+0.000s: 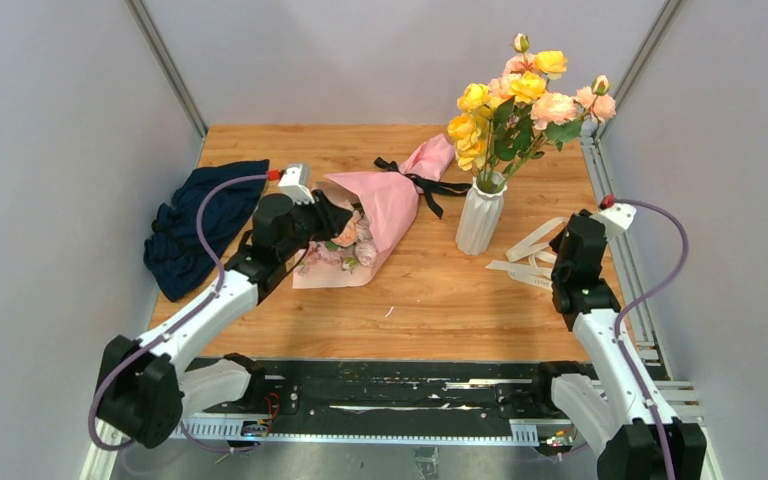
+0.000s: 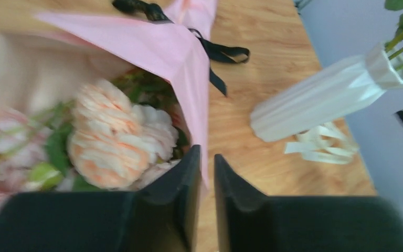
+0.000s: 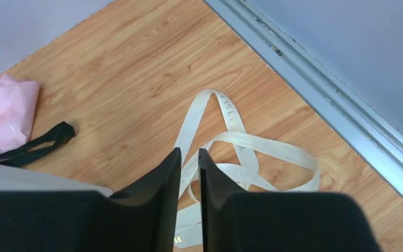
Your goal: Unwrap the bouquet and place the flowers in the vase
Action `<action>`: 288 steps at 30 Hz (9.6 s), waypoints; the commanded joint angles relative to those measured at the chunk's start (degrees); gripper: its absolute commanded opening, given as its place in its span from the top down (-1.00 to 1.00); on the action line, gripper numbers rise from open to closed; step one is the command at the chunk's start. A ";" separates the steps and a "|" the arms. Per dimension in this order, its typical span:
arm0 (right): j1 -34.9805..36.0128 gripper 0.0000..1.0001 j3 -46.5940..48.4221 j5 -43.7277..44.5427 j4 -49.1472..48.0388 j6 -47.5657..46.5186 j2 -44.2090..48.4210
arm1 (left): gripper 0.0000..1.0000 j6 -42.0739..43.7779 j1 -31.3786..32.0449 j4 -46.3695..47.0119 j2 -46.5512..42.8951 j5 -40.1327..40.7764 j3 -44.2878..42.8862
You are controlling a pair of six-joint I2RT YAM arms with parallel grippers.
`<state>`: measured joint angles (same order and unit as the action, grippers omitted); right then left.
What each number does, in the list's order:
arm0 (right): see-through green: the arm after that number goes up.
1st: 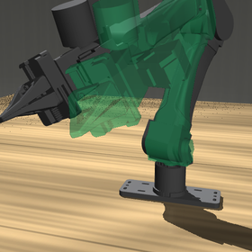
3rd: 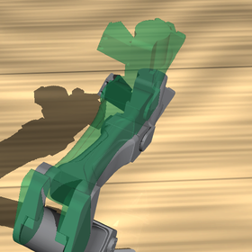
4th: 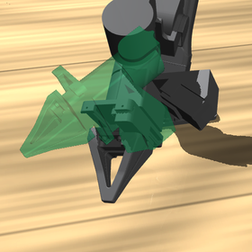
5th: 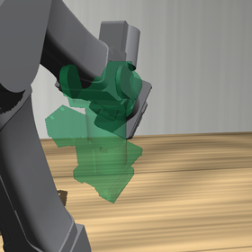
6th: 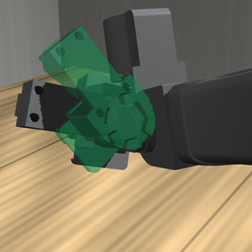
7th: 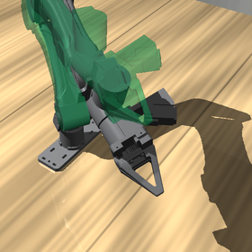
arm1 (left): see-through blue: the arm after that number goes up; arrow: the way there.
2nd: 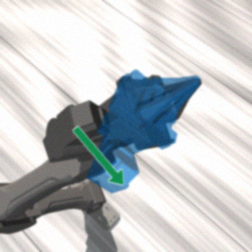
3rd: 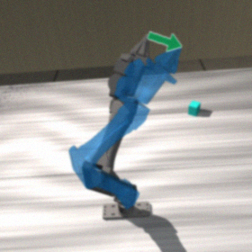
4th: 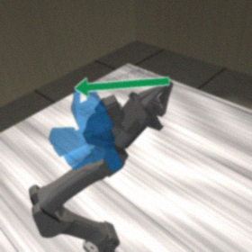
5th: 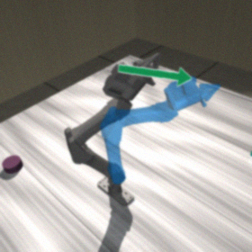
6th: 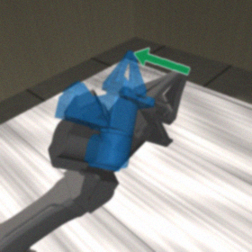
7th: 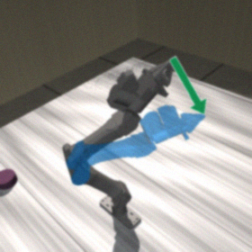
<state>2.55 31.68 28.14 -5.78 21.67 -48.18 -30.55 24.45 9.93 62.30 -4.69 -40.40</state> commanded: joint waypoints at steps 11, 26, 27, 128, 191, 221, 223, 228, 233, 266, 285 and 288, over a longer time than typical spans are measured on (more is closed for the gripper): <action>-1.09 1.00 -5.62 -13.80 2.37 8.35 -2.13 | 1.00 -7.70 10.54 13.18 14.90 -4.73 -1.29; -1.06 1.00 -7.61 -20.29 -4.16 8.75 -9.46 | 1.00 -10.33 18.26 18.46 42.08 -4.89 -12.90; -1.05 1.00 -7.52 -20.59 -4.61 8.54 -10.22 | 1.00 -11.01 18.29 19.37 43.55 -5.40 -13.47; 1.23 1.00 -5.44 -40.12 -33.55 21.12 -44.13 | 1.00 -17.71 15.13 28.73 62.46 -8.57 -20.62; 0.05 1.00 27.50 -36.06 -24.25 19.76 -69.79 | 1.00 -14.02 12.58 23.91 49.57 -10.34 -12.24; 3.07 1.00 21.14 -36.64 -29.55 21.49 -66.56 | 0.67 -8.18 11.35 17.66 42.30 -4.42 -9.11; 5.26 1.00 20.04 -35.48 -29.35 20.64 -65.06 | 0.37 -6.62 11.34 15.16 40.57 -2.63 -9.27; 13.82 1.00 19.67 -31.55 -26.10 17.07 -61.49 | -0.56 -4.01 10.34 9.09 38.69 1.10 -10.53; 22.17 0.07 25.67 -27.28 -19.91 12.21 -60.72 | -0.85 -5.08 7.70 9.11 39.85 0.07 -9.32; 20.89 -0.22 70.27 -25.23 -1.14 8.89 -84.85 | -0.74 -3.76 -14.43 2.73 31.84 -3.27 -6.97; 18.70 0.73 80.64 -30.91 -2.50 15.67 -96.52 | -0.74 -4.06 -11.53 2.38 30.53 -4.19 -5.67; 18.46 1.00 79.91 -31.17 -2.38 15.71 -96.28 | -0.74 -4.06 -11.23 2.37 30.71 -3.72 -5.52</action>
<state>21.96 110.85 -1.91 -9.89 36.18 -143.22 -35.31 12.60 13.06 92.51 -8.78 -46.87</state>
